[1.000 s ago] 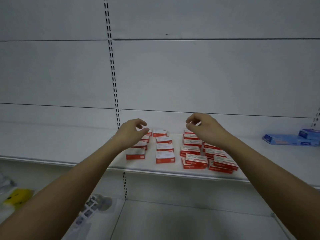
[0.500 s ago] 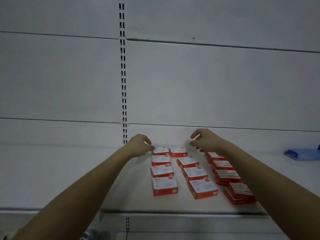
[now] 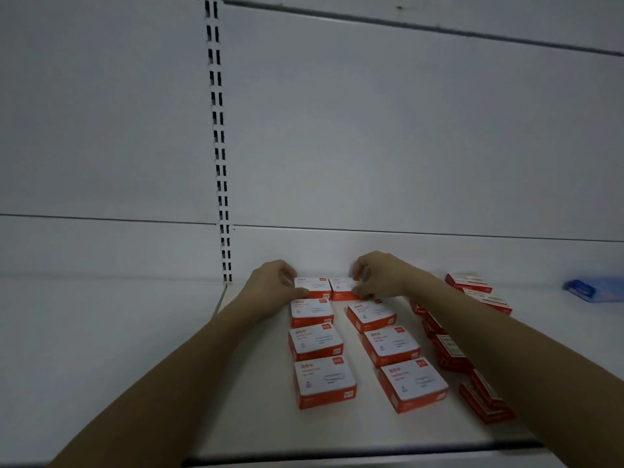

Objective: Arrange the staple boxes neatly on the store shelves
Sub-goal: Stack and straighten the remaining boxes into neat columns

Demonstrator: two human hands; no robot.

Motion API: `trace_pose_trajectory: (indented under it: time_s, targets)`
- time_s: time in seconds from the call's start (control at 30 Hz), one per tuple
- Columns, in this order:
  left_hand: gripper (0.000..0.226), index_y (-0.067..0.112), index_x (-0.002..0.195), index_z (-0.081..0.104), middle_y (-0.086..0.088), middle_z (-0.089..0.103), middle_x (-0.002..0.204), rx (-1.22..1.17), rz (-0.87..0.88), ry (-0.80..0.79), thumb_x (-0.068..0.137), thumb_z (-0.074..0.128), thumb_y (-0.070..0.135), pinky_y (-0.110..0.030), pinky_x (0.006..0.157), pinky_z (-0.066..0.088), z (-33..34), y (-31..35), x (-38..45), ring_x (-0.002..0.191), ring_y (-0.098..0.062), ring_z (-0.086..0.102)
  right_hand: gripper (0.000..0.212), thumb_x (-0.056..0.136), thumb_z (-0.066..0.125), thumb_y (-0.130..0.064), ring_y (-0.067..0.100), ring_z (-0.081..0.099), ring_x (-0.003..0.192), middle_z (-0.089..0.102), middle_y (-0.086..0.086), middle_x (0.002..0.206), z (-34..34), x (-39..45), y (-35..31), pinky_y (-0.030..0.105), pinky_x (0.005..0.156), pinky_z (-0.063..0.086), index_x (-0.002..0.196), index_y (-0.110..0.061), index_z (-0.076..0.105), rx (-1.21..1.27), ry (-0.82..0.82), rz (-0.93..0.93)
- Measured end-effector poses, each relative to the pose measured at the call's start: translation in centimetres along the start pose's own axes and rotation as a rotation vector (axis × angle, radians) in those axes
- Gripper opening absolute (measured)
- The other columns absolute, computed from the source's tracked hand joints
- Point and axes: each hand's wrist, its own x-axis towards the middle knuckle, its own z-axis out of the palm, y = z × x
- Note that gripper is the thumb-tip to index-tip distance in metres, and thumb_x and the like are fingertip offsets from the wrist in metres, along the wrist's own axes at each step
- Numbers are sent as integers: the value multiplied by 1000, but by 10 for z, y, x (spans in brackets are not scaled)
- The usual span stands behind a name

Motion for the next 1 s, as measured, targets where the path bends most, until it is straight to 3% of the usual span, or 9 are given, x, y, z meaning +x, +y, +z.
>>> trace_pose_trajectory:
  time_s: [0.4,0.9,1.0]
  targets:
    - [36,18,111,61,4,62,99,31,46,111,80,75,31,-14,64,49,6,-3,8,88,-12,63,27,88,67,-24,16,60,96,58,0,113,8,11,8,24,78,51,112,-15,60,-9,69,-91]
    - [37,21,114,56,4,60,103,99,85,45,83,71,34,-14,63,45,0,-2,9,90,-11,60,30,86,68,-32,15,62,92,59,0,108,10,9,18,27,77,55,110,-18,58,79,72,-73]
    - [30,22,105,59,6,61,101,121,139,31,81,73,35,-16,64,43,-13,2,2,86,-8,59,31,85,69,-36,12,60,91,59,-3,107,0,1,21,27,78,53,110,-20,59,97,94,-79]
